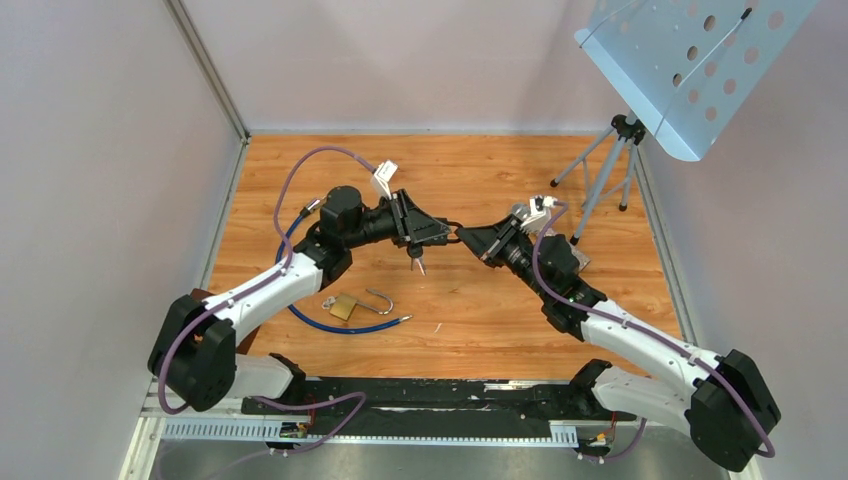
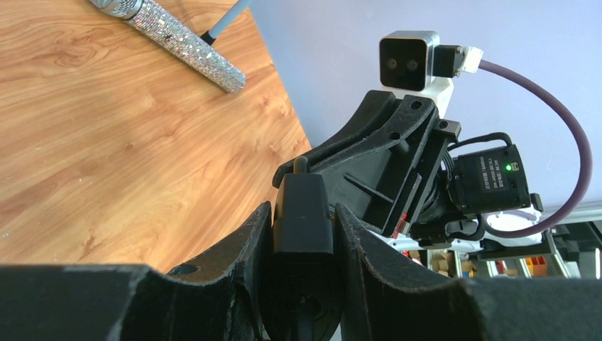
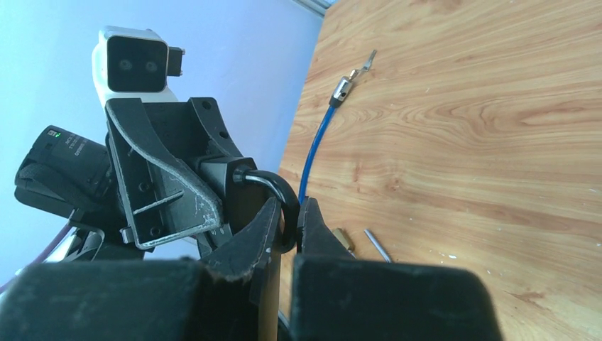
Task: Lock with the key
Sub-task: Lock the lock.
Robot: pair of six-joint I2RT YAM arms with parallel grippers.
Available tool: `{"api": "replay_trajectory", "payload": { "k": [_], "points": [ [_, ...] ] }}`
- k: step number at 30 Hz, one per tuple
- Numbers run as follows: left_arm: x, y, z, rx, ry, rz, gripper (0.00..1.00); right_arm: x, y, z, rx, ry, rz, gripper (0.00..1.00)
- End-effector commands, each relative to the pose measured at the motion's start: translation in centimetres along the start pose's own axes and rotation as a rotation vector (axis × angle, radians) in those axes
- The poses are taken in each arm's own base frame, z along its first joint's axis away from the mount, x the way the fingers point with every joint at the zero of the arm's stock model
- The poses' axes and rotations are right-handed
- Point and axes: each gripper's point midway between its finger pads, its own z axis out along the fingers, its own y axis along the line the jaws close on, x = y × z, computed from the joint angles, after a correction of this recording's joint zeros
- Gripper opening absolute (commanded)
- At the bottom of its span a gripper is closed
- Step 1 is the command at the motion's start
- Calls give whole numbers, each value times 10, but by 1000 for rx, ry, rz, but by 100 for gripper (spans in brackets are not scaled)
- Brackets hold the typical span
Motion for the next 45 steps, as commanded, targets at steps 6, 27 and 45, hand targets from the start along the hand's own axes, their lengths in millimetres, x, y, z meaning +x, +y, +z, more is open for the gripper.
{"api": "replay_trajectory", "payload": {
  "k": [6,27,45],
  "points": [
    [53,-44,29,182,175,60,0,64,185,-90,-769,410,5,0],
    [-13,-86,-22,236,-49,-10,0,-22,51,-77,-79,71,90,79],
    [-20,-128,-41,416,-80,-47,0,-32,96,-43,-232,117,132,32]
  ]
}}
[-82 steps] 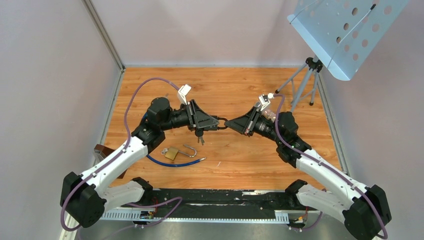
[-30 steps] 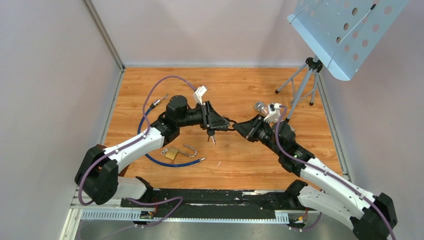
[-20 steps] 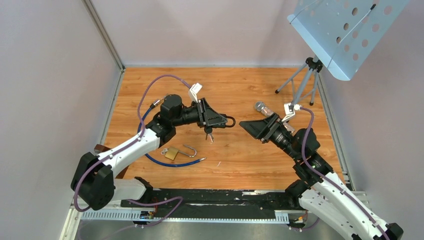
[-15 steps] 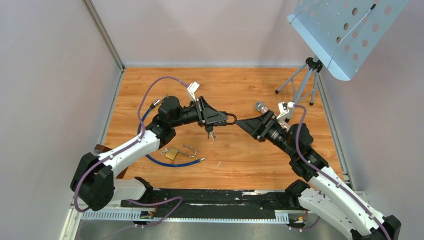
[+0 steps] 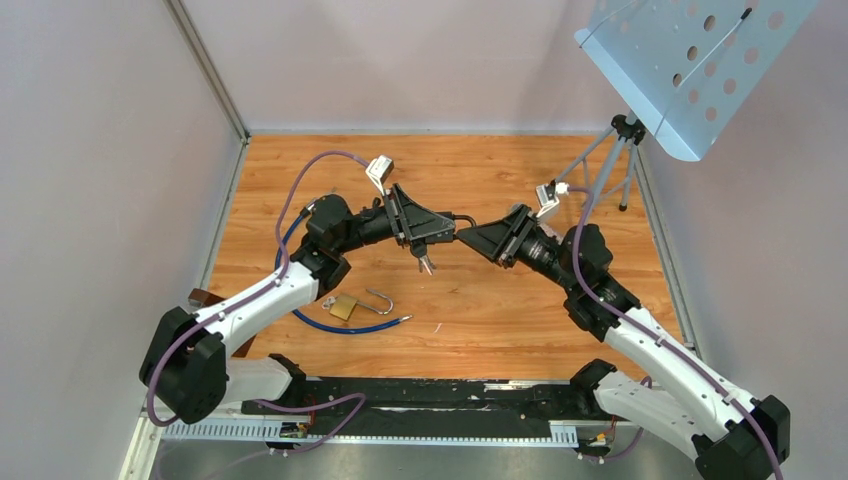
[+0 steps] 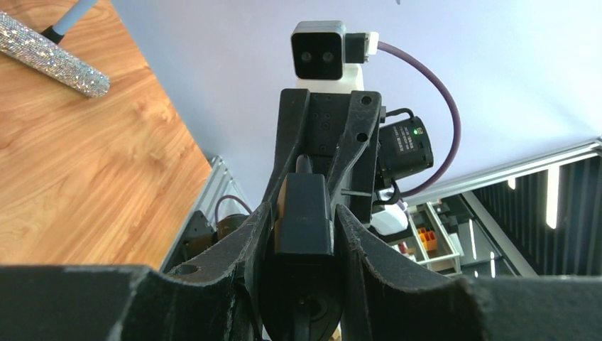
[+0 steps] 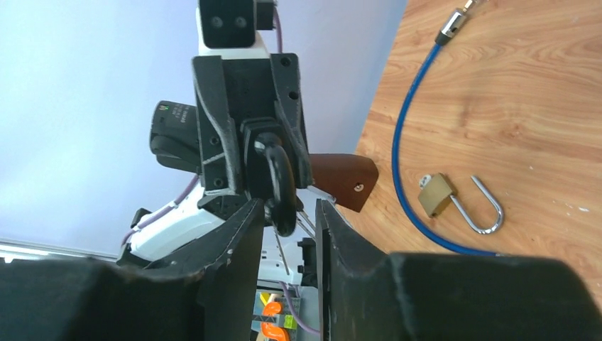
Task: Lock with the key
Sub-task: Lock the lock.
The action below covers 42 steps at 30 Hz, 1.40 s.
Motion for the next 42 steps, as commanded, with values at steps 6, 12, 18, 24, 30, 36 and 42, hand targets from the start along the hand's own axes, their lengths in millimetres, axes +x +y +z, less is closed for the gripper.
{"api": "replay_trajectory", "payload": {
  "k": [6,12,18,24,30,36,42],
  "points": [
    [2,-59,-13,180,5,106,6,-17,44,0,-168,-63,-46,32],
    [5,-60,-14,185,15,108,26,-13,47,8,-179,-15,-65,1],
    [11,-50,-18,136,45,169,97,-21,52,3,-161,-49,-112,0],
    [20,-17,-35,10,125,248,100,-26,76,-16,-200,-49,-203,0],
    [26,-10,-51,8,192,350,94,-21,95,-30,-251,-17,-270,0],
    [34,-29,-59,98,248,397,73,-16,109,-39,-297,11,-306,0],
    [39,-40,-63,152,268,436,54,-11,116,-42,-323,43,-326,0]
  ]
}}
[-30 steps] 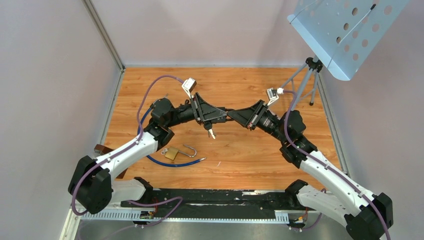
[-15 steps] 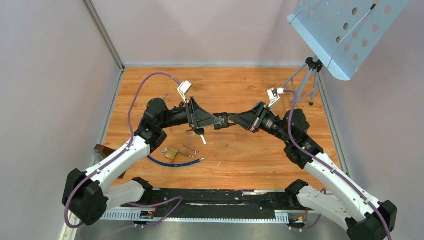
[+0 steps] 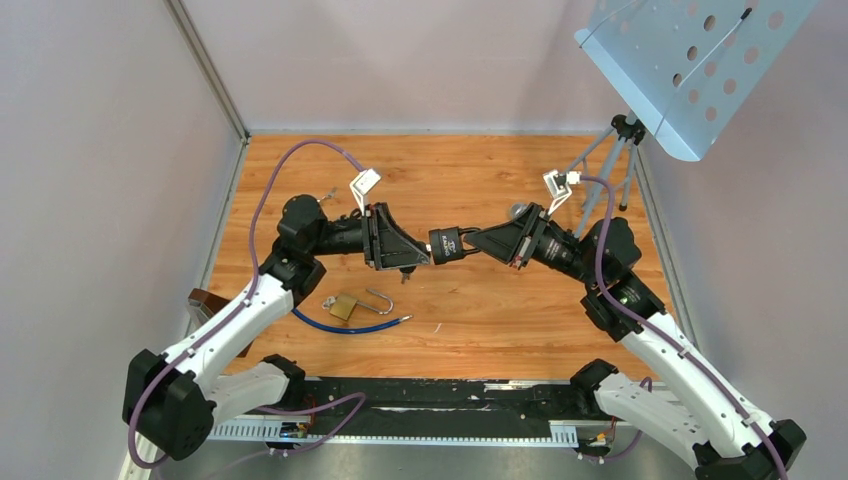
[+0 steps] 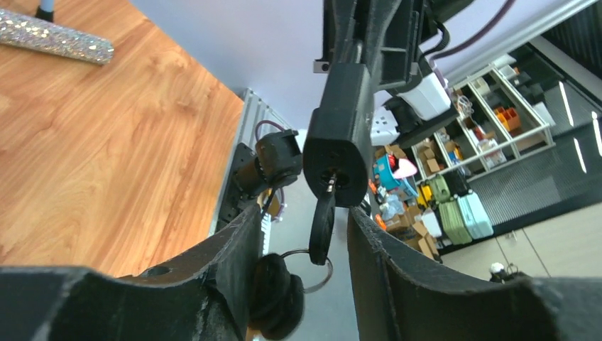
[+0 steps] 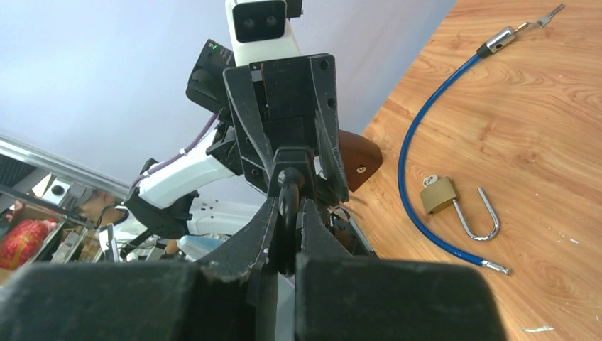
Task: Lock with the key
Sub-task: Lock the lock, then place the key at the center of the board.
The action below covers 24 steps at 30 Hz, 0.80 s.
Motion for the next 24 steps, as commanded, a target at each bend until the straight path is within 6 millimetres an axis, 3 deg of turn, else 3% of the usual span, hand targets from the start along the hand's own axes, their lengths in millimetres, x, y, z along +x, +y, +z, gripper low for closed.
{"api": "replay_trajectory", "payload": {
  "k": [1,3,4,6,13,21,24],
  "points": [
    [-5,-29,-5,94,13,128,50,-23,56,-9,-165,-53,-103,0],
    [-4,-31,-5,101,17,136,34,-23,57,-9,-169,-50,-110,0],
    [-4,-32,-5,105,22,139,20,-23,58,-9,-169,-51,-111,0],
    [-4,-32,-5,100,29,143,3,-25,57,-9,-162,-62,-115,0],
    [-1,-17,-13,-16,28,166,0,-40,50,-18,-117,-164,-163,0],
    [-1,-12,-25,-70,-7,147,0,-59,61,-40,-105,-302,-243,0],
    [-1,-7,-27,-95,-15,132,0,-61,55,-38,-75,-305,-238,0]
  ]
}}
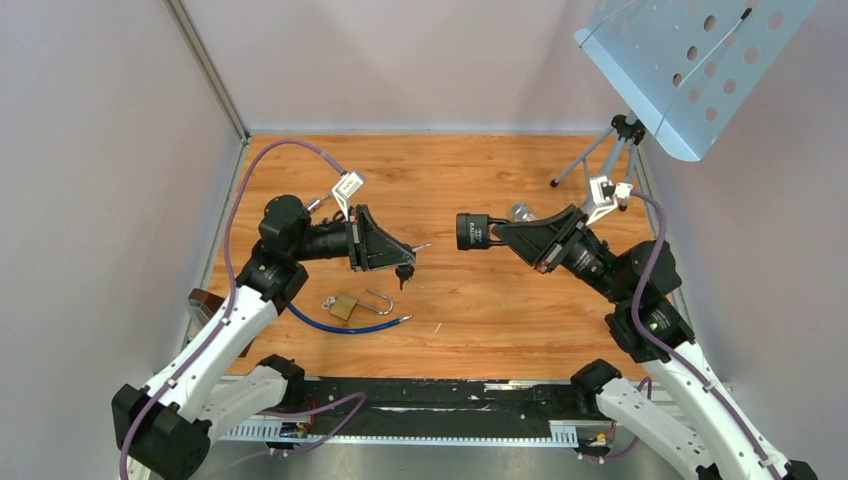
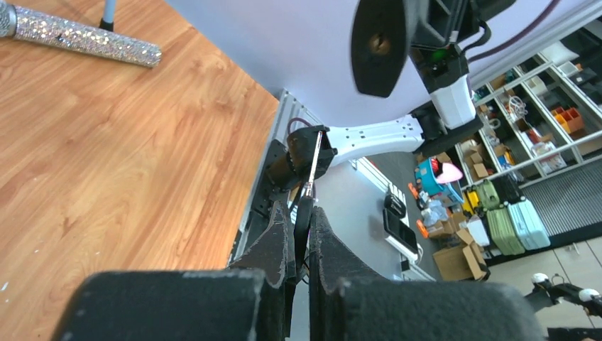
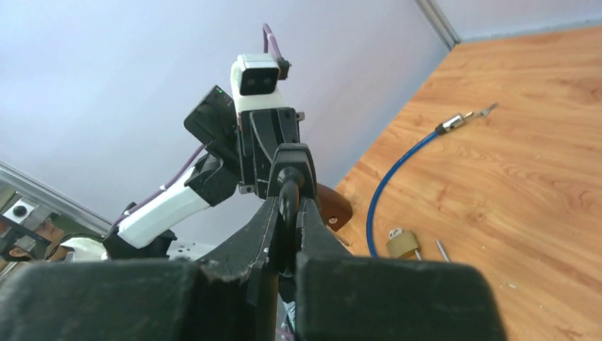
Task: Lock with the key
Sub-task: Place the lock at the center of the board.
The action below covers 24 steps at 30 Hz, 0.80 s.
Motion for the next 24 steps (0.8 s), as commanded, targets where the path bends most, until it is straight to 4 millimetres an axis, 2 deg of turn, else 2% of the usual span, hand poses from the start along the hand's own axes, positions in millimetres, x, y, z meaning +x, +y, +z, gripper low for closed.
{"api": "replay_trajectory", "payload": {
  "k": [1,4,7,10,13,16,17,18,19,20,24],
  "points": [
    [-5,7,-3,-55,-26,12,0,-39,24,-1,-48,-152,-74,0],
    [-5,34,-3,-181,-34,-42,0,-33,1,7,36,-136,-48,0],
    [-20,80,-4,-391,-96,-85,0,-25,-33,18,144,-119,-22,0],
    [-36,128,-3,-567,-146,-107,0,-13,-73,27,259,-95,-6,0],
    [-53,156,5,-620,-158,-55,0,5,-116,32,363,-55,26,0],
    [-70,198,23,-659,-169,-22,0,24,-156,34,440,-3,57,0],
    [-77,205,29,-651,-178,-2,0,28,-165,36,442,16,62,0],
    [-75,224,39,-655,-154,-17,0,31,-172,40,429,28,59,0],
    [-78,232,45,-649,-153,-7,0,36,-184,45,434,55,64,0],
    [-76,252,55,-655,-128,-23,0,38,-191,49,432,74,68,0],
    [-71,303,83,-647,-96,-59,0,45,-231,70,460,141,104,0]
  ]
}}
